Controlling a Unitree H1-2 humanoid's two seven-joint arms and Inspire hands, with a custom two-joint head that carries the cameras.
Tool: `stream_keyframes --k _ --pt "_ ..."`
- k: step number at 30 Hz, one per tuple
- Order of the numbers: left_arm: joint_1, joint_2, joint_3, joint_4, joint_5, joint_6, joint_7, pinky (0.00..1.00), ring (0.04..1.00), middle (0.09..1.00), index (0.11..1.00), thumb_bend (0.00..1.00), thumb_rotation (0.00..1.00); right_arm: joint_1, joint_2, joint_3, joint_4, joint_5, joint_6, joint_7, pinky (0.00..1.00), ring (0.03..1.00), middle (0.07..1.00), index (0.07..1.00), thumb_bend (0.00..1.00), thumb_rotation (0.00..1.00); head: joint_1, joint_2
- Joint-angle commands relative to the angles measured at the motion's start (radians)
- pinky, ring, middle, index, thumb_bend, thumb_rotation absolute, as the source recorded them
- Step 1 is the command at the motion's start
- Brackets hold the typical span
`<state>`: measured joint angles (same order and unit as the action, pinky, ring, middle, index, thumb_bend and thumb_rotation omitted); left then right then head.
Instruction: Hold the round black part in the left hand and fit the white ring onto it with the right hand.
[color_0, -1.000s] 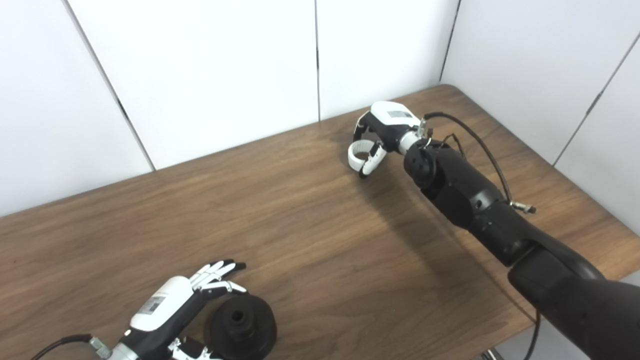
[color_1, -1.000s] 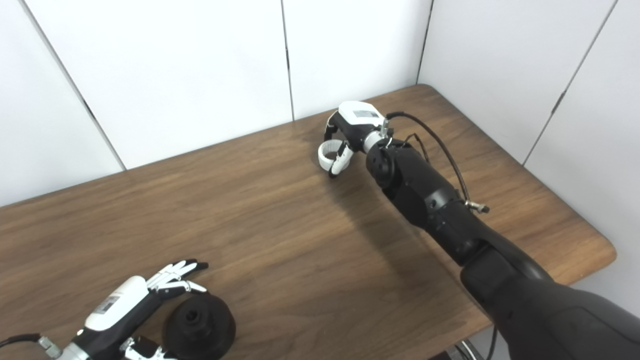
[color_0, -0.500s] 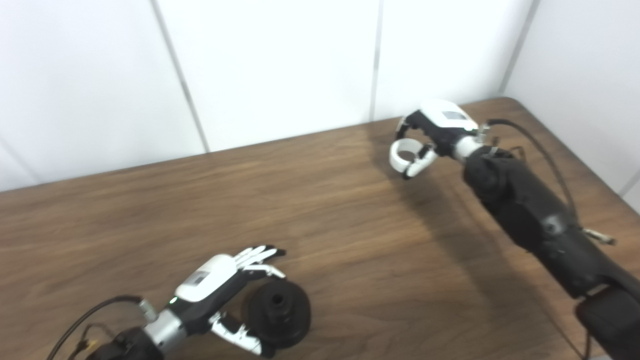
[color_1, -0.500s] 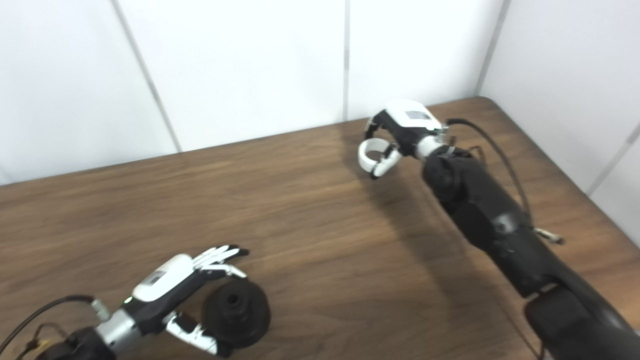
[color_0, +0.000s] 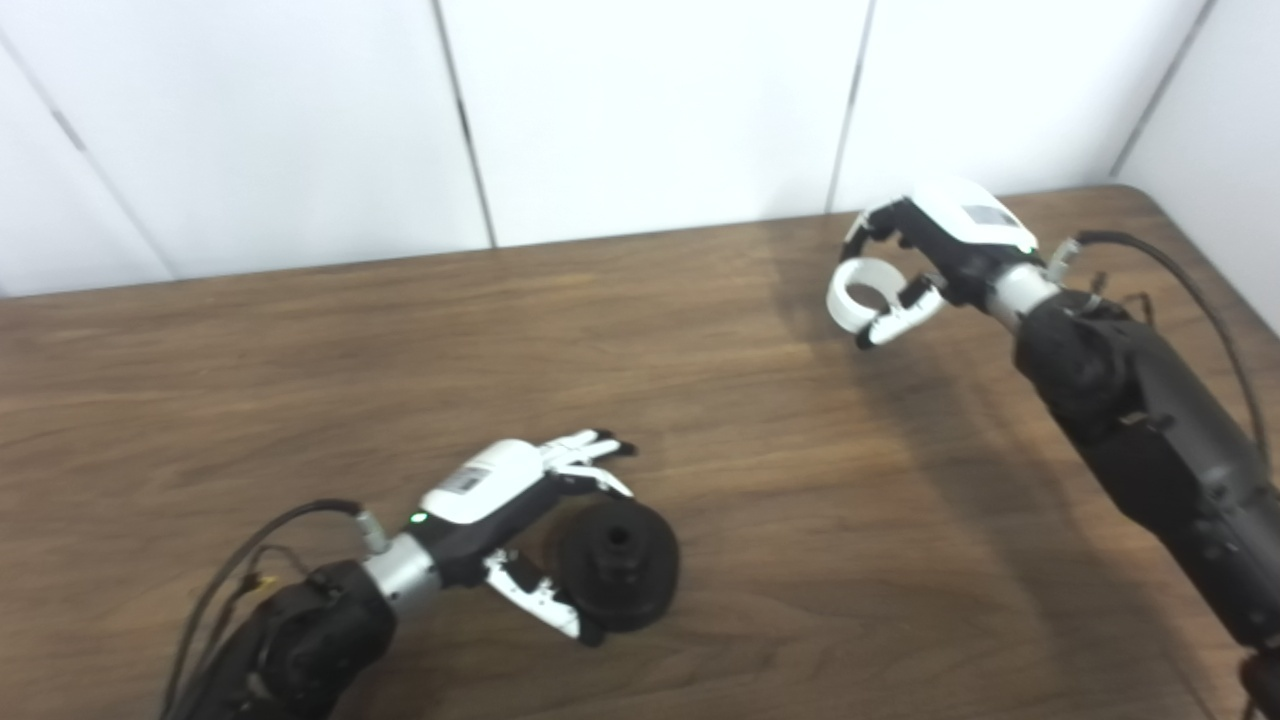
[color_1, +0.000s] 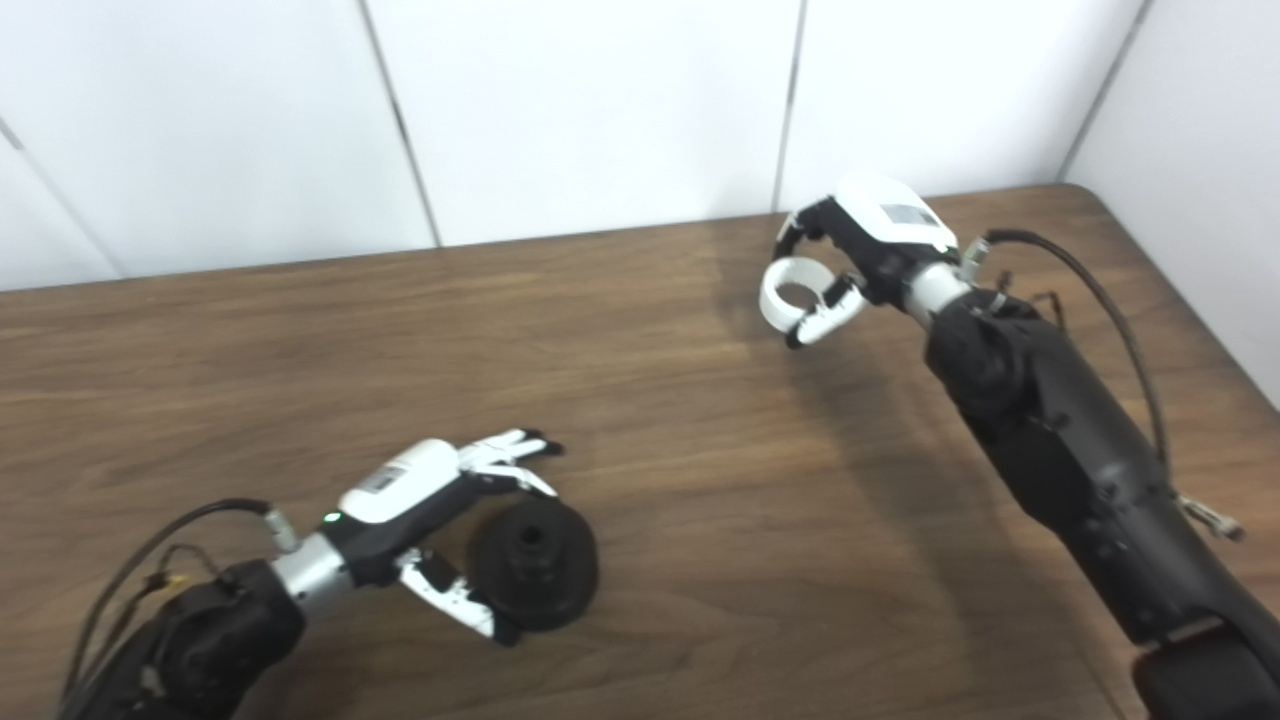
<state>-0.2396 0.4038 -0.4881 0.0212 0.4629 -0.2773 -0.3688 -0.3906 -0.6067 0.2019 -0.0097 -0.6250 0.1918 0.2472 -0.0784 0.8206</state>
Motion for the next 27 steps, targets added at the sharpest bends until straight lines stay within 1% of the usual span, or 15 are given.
stream_keyframes --k 1,3,7,14,19,23,27 --pt "0.016 -0.004 -0.033 0.035 0.031 0.066 -0.071 0.85 0.99 0.954 0.488 0.52 0.07 -0.031 -0.024 -0.024 -0.054 0.014 -0.037 0.002 0.66 0.741 0.73 0.485 0.52 0.13 0.01 0.002" --pt "0.014 -0.012 -0.033 0.041 0.03 0.07 -0.071 0.86 0.994 0.956 0.488 0.52 0.07 -0.02 -0.026 -0.027 -0.081 0.026 -0.048 0.012 0.65 0.742 0.729 0.484 0.52 0.13 0.027 0.004" --pt "0.012 -0.025 -0.037 0.049 0.04 0.068 -0.062 0.87 0.994 0.953 0.488 0.52 0.07 0.002 -0.026 -0.031 -0.151 0.035 -0.039 0.044 0.66 0.75 0.735 0.485 0.52 0.13 0.047 0.007" --pt "0.006 -0.033 -0.043 0.055 0.048 0.073 -0.06 0.88 1.0 0.958 0.488 0.52 0.08 0.025 -0.017 -0.025 -0.247 0.053 -0.049 0.096 0.63 0.735 0.735 0.484 0.52 0.13 0.048 0.01" --pt "0.009 -0.035 -0.043 0.046 0.053 0.086 -0.06 0.88 1.0 0.959 0.488 0.52 0.08 0.038 -0.009 -0.017 -0.31 0.069 -0.072 0.131 0.6 0.715 0.732 0.483 0.52 0.13 0.048 0.014" --pt "0.011 -0.039 -0.043 0.051 0.057 0.079 -0.052 0.88 1.0 0.957 0.488 0.52 0.07 0.048 0.008 -0.017 -0.359 0.076 -0.061 0.159 0.6 0.717 0.73 0.483 0.52 0.13 0.049 0.016" --pt "0.011 -0.042 -0.045 0.047 0.06 0.089 -0.06 0.89 1.0 0.958 0.489 0.52 0.08 0.057 0.02 -0.015 -0.389 0.08 -0.059 0.187 0.6 0.717 0.731 0.483 0.52 0.13 0.051 0.017"
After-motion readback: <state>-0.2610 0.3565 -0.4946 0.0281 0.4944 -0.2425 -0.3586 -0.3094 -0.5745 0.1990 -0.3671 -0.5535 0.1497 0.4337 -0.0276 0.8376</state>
